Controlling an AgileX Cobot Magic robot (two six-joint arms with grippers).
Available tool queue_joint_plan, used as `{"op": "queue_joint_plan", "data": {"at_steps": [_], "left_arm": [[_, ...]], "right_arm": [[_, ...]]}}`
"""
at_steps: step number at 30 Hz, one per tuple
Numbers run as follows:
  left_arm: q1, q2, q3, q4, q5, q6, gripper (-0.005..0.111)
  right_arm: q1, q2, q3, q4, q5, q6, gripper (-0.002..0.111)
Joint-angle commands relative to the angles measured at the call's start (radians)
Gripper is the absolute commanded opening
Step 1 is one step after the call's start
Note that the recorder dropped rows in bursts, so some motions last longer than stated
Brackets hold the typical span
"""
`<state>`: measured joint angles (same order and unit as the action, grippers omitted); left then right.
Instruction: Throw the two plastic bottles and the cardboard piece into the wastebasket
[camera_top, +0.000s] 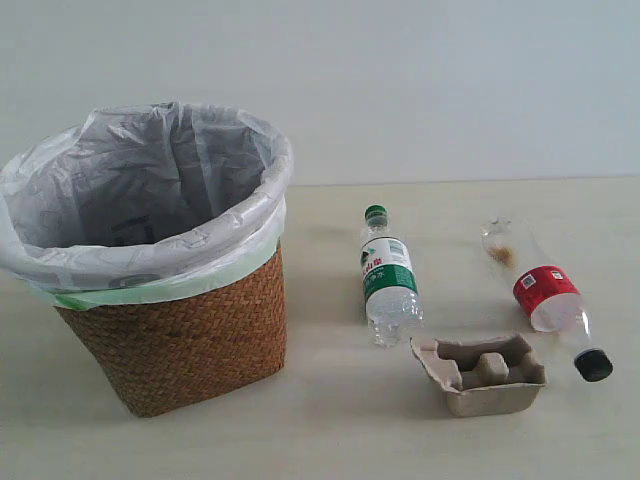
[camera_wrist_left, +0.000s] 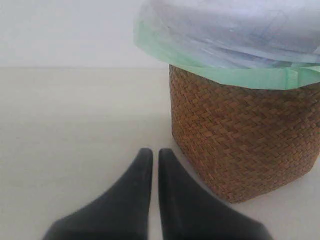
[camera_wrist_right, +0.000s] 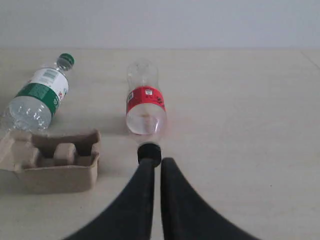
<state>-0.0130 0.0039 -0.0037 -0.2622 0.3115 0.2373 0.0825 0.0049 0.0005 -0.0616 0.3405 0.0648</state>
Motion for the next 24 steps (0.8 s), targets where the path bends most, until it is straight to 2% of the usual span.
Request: {"op": "queue_joint_plan", "data": {"at_steps": [1, 7, 16, 24], "left_arm": [[-0.009, -0.004, 0.004, -0.003, -0.005, 0.003, 0.004], [-0.009, -0.004, 0.004, -0.003, -0.005, 0.003, 0.004], [-0.009, -0.004, 0.004, -0.003, -0.005, 0.003, 0.004], [-0.009, -0.004, 0.004, -0.003, -0.005, 0.003, 0.004]], "right_arm": [[-0.003, -0.005, 0.0, -0.005, -0.087, -0.005, 0.002], [-0.003, -0.005, 0.0, -0.01, -0.262, -0.077, 0.002], [-0.003, -0.005, 0.0, -0.008, -0.754, -0.065, 0.002], [-0.003, -0.005, 0.0, -0.005, -1.09, 0.179, 0.002]]}}
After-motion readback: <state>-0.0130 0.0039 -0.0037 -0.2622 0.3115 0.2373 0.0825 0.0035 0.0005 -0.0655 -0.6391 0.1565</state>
